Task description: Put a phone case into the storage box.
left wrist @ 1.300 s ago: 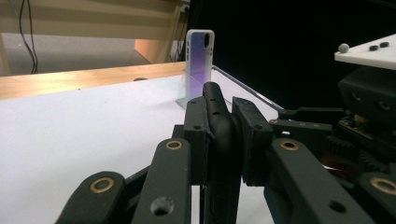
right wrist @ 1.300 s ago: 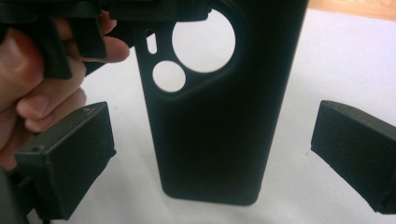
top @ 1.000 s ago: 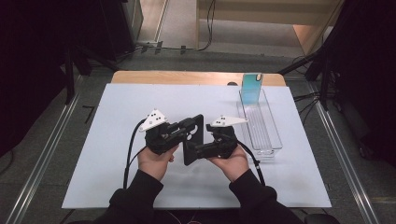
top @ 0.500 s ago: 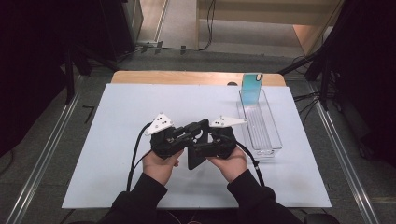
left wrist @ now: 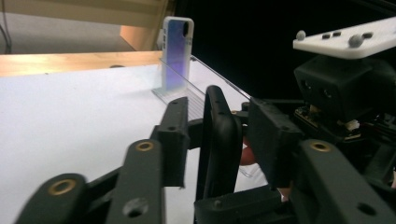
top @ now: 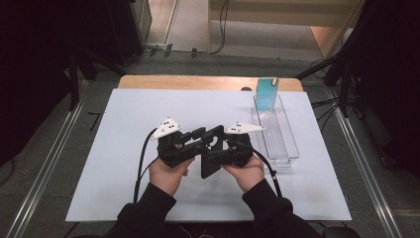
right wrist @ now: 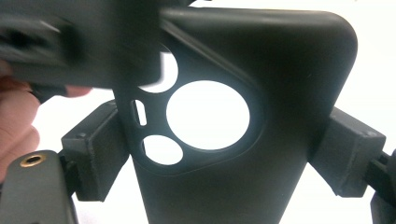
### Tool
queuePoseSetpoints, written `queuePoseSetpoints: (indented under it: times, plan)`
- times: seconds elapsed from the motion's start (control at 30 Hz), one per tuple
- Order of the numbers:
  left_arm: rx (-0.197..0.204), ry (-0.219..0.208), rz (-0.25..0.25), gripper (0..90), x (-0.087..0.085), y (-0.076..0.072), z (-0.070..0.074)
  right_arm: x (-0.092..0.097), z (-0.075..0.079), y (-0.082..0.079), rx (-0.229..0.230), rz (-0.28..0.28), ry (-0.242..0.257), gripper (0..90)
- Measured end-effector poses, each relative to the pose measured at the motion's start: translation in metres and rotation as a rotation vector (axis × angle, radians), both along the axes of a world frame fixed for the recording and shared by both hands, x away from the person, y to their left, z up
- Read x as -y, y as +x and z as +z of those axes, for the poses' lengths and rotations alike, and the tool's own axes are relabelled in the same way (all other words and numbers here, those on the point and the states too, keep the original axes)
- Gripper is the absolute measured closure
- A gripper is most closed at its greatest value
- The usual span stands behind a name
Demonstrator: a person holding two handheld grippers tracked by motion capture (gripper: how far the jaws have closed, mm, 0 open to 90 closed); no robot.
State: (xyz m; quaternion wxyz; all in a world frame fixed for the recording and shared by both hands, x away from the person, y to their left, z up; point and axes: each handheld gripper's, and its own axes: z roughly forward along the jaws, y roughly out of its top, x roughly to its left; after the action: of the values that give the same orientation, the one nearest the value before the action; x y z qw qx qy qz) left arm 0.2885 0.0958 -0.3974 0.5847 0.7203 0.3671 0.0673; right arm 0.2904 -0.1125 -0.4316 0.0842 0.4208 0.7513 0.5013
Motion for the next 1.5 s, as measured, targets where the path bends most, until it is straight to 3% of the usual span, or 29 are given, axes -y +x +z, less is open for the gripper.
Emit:
queuePoseSetpoints:
  times: [0.27,0.43,0.73,0.9,1.03,1.17,1.4,1.5]
  plan:
    - [-0.050,-0.037,0.007,46.8,-0.013,0.004,0.007,0.008,-0.002,0.005,-0.001,-0.033,-0.022,12.7]
    - [-0.102,-0.031,-0.006,41.2,-0.022,0.007,0.007,0.017,-0.001,0.008,-0.001,-0.059,-0.031,12.7]
    - [-0.239,0.001,-0.070,35.5,-0.037,0.018,-0.005,0.028,0.002,0.012,-0.005,-0.082,-0.034,12.8]
    - [-0.258,0.054,-0.102,33.8,-0.041,0.019,-0.013,0.032,0.005,0.013,-0.011,-0.077,-0.033,12.8]
    - [-0.279,0.140,-0.150,31.9,-0.042,0.019,-0.021,0.035,0.008,0.014,-0.008,-0.063,-0.043,12.8]
    - [-0.283,0.171,-0.178,31.9,-0.045,0.019,-0.027,0.040,0.011,0.016,-0.004,-0.043,-0.040,12.8]
    - [-0.252,0.259,-0.179,31.9,-0.048,0.016,-0.032,0.048,0.016,0.019,-0.019,0.017,-0.046,12.8]
    - [-0.250,0.273,-0.205,31.9,-0.051,0.016,-0.034,0.050,0.018,0.020,-0.009,0.037,-0.053,12.8]
